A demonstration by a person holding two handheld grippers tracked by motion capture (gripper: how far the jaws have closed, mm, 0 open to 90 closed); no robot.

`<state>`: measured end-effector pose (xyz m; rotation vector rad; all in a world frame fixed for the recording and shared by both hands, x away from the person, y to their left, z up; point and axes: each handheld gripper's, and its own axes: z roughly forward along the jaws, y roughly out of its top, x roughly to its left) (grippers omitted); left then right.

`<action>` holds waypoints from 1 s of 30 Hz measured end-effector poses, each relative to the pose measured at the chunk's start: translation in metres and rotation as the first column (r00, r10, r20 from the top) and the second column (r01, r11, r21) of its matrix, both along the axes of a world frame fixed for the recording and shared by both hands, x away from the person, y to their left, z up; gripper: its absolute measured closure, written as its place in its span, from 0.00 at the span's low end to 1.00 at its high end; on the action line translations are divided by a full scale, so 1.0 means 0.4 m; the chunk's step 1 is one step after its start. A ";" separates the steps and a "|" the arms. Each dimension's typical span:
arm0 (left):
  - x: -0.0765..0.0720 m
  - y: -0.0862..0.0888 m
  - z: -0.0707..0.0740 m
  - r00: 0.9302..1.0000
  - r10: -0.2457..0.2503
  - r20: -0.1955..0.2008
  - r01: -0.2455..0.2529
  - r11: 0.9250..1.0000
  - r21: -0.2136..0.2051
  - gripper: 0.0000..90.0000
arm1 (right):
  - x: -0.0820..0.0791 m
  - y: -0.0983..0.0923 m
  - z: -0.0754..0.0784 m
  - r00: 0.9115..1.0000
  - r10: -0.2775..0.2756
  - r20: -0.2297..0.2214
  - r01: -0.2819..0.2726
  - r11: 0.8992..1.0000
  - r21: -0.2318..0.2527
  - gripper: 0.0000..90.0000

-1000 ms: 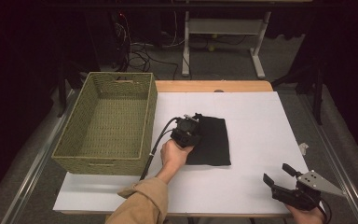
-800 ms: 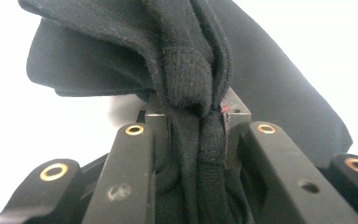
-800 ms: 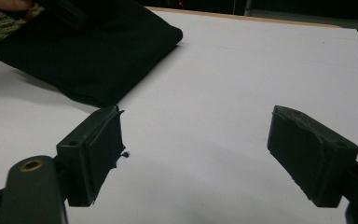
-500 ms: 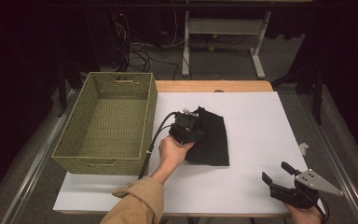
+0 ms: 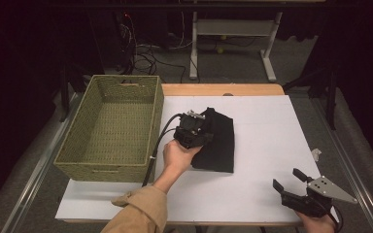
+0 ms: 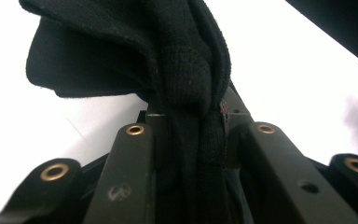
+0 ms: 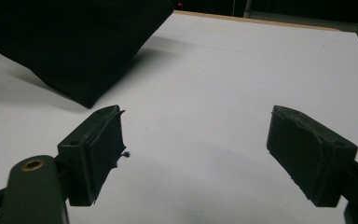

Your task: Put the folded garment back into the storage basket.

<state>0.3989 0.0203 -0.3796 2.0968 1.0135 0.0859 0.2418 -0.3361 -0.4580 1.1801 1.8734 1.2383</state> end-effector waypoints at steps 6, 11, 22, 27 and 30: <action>-0.008 0.025 0.025 1.000 0.009 0.012 -0.009 1.000 -0.013 0.76 | 0.001 0.001 0.000 1.000 0.001 0.000 -0.001 1.000 -0.002 0.21; -0.014 0.034 0.038 1.000 0.001 0.015 -0.001 1.000 -0.016 0.76 | 0.000 0.001 0.000 1.000 0.002 0.002 -0.002 1.000 -0.003 0.21; -0.029 0.061 0.067 1.000 -0.010 0.028 0.011 1.000 -0.024 0.76 | 0.000 0.000 0.001 1.000 -0.001 0.008 0.001 1.000 -0.003 0.21; -0.038 0.081 0.083 0.999 -0.004 0.034 0.005 0.999 -0.038 0.76 | 0.000 0.000 0.001 1.000 -0.001 0.007 0.001 1.000 -0.004 0.21; -0.041 0.096 0.089 0.999 0.003 0.038 -0.002 0.999 -0.042 0.76 | 0.000 0.000 0.001 1.000 -0.001 0.007 0.001 1.000 -0.005 0.21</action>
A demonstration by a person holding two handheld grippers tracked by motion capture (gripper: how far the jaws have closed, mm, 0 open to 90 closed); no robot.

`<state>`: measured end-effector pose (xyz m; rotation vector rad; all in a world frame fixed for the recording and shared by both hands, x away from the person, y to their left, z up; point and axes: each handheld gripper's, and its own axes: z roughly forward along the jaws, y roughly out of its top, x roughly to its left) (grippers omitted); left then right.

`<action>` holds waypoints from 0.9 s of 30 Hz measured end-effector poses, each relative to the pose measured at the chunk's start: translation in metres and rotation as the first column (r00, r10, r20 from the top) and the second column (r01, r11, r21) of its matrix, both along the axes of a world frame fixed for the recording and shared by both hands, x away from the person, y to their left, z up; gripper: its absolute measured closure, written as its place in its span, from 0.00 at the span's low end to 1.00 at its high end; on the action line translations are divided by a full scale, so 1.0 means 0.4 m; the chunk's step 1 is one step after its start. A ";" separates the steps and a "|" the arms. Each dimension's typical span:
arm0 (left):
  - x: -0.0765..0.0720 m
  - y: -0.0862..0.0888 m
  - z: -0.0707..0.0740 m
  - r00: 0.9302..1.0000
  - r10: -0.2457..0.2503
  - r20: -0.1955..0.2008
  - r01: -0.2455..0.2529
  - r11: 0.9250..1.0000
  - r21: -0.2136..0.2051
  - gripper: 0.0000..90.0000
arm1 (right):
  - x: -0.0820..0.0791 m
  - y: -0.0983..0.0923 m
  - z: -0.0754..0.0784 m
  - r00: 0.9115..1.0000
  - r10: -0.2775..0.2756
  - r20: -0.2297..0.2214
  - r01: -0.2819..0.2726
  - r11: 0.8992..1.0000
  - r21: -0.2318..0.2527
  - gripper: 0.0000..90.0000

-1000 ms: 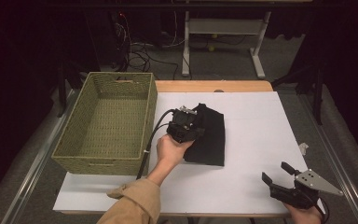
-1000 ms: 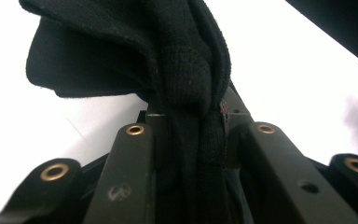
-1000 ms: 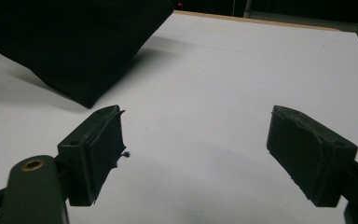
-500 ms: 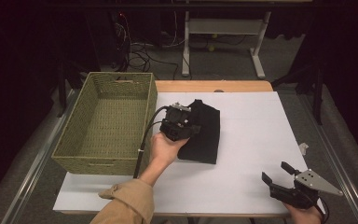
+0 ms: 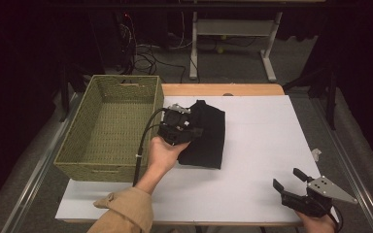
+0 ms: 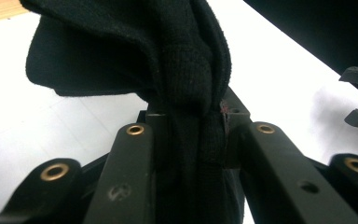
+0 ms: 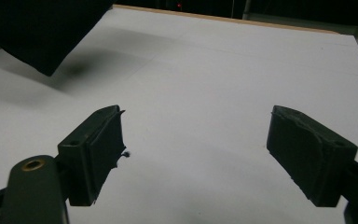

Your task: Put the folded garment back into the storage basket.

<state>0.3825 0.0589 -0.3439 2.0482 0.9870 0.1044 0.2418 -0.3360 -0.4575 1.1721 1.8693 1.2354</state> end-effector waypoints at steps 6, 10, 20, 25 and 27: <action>-0.009 0.030 0.013 1.000 0.010 0.003 -0.010 1.000 -0.017 0.76 | 0.001 0.001 -0.001 1.000 0.002 -0.003 -0.002 1.000 -0.001 0.21; -0.012 0.048 0.019 1.000 0.019 0.004 -0.019 0.999 -0.027 0.76 | 0.000 0.000 0.000 1.000 0.001 -0.003 -0.001 1.000 -0.001 0.21; -0.019 0.092 0.030 0.999 0.042 0.005 -0.041 0.998 -0.050 0.76 | 0.000 0.001 -0.001 1.000 0.002 -0.006 -0.002 1.000 -0.001 0.21; -0.021 0.118 0.038 0.999 0.054 0.005 -0.054 0.996 -0.064 0.76 | 0.001 0.001 -0.001 1.000 0.004 -0.005 -0.004 1.000 -0.001 0.21; -0.021 0.128 0.040 0.998 0.062 0.005 -0.061 0.996 -0.069 0.76 | 0.001 0.001 -0.001 1.000 0.004 -0.004 -0.004 1.000 -0.002 0.21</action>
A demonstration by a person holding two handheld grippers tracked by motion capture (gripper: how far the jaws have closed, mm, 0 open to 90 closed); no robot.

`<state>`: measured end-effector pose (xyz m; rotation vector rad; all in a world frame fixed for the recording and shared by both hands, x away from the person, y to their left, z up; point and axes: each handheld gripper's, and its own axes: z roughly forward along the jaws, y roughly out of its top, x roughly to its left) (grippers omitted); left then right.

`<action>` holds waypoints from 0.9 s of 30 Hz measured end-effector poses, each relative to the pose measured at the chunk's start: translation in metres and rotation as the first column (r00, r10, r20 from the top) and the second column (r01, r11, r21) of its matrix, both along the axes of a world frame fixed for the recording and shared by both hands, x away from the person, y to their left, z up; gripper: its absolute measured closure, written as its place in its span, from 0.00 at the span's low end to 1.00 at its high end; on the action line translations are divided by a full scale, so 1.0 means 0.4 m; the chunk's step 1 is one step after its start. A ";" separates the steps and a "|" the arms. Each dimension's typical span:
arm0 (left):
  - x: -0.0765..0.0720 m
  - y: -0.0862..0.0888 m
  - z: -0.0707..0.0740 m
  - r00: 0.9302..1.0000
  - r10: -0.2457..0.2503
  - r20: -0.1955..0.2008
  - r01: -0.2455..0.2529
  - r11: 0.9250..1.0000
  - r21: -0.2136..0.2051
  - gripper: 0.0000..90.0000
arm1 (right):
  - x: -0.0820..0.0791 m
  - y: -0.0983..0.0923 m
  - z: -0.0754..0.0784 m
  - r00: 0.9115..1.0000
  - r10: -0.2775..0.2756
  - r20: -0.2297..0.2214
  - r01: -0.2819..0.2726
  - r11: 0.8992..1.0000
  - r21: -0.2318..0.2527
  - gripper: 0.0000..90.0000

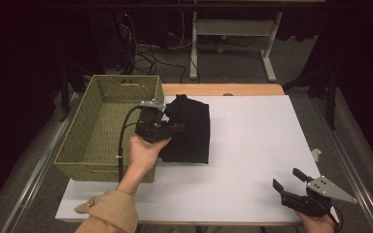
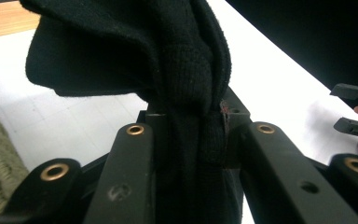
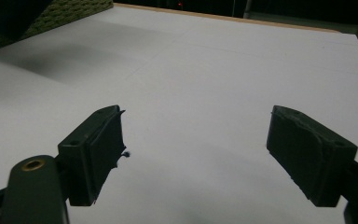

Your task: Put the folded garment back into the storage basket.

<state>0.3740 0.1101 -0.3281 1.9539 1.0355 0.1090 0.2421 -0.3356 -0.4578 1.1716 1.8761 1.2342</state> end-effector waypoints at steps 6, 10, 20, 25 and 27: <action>-0.004 0.025 0.006 1.000 0.013 0.003 -0.013 1.000 -0.007 0.76 | 0.000 0.000 0.000 1.000 -0.002 -0.001 0.002 1.000 -0.001 0.21; -0.008 0.043 0.013 1.000 0.029 0.004 -0.029 0.999 -0.015 0.76 | 0.000 0.000 0.000 1.000 -0.001 -0.001 0.001 1.000 0.000 0.21; -0.017 0.091 0.025 0.998 0.064 0.018 -0.064 0.998 -0.025 0.76 | 0.000 0.000 -0.001 1.000 -0.001 -0.004 0.001 1.000 -0.002 0.21; -0.021 0.115 0.030 0.996 0.082 0.020 -0.082 0.996 -0.027 0.76 | 0.000 0.000 -0.001 1.000 -0.002 -0.004 0.002 1.000 -0.002 0.21; -0.023 0.124 0.031 0.996 0.088 0.021 -0.087 0.996 -0.026 0.76 | 0.000 0.000 0.000 1.000 -0.002 -0.003 0.002 1.000 -0.002 0.21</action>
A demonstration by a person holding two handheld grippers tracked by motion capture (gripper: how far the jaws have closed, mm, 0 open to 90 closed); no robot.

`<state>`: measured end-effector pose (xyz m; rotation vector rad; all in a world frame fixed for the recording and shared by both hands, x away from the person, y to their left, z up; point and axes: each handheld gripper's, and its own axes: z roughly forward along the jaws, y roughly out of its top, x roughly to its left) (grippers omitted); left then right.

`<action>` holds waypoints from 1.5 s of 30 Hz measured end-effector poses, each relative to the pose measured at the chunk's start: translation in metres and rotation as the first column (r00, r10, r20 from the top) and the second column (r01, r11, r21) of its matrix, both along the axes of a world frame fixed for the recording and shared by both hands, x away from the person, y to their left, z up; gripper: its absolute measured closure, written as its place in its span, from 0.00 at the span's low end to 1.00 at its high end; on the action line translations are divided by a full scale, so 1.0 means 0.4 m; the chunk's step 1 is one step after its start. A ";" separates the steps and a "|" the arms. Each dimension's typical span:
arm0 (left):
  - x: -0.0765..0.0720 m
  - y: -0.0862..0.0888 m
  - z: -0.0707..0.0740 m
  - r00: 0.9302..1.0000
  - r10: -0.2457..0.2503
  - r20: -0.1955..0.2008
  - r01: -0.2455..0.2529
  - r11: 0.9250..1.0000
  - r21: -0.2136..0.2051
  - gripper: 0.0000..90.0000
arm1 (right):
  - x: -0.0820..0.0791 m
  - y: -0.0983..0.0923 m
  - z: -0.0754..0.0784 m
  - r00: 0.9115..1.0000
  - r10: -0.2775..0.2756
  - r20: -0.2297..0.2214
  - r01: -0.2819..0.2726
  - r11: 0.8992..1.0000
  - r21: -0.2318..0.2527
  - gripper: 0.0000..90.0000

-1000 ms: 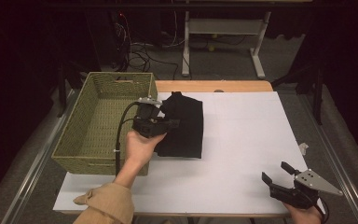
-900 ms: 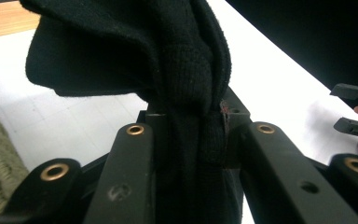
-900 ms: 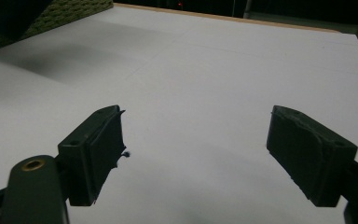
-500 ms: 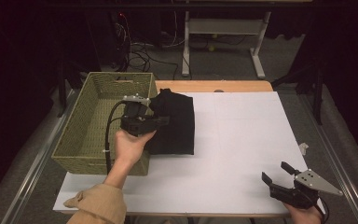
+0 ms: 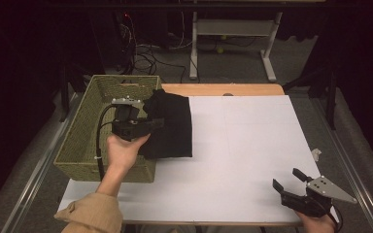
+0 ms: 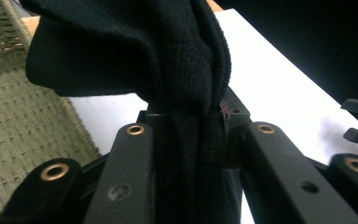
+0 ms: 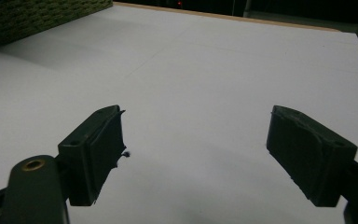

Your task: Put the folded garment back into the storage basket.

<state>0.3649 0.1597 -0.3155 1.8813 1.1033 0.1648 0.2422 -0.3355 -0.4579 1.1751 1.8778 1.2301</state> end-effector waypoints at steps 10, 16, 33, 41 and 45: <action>-0.008 0.039 0.006 1.000 0.028 0.006 -0.028 1.000 -0.013 0.76 | 0.000 0.000 0.000 1.000 0.000 -0.001 0.000 1.000 -0.001 0.21; -0.013 0.066 0.011 0.999 0.048 0.009 -0.048 0.999 -0.021 0.76 | 0.000 0.000 0.000 1.000 0.000 -0.001 0.000 1.000 -0.001 0.21; -0.028 0.136 0.018 0.996 0.089 0.015 -0.088 0.994 -0.058 0.76 | 0.000 0.000 0.000 1.000 0.001 -0.001 -0.001 1.000 -0.002 0.21; -0.027 0.152 0.027 0.993 0.112 0.026 -0.111 0.993 -0.044 0.76 | 0.001 0.000 0.000 1.000 0.001 -0.003 -0.001 1.000 -0.004 0.21; -0.030 0.157 0.031 0.993 0.116 0.033 -0.115 0.993 -0.040 0.76 | 0.001 -0.001 -0.001 1.000 0.000 -0.004 0.000 1.000 -0.001 0.21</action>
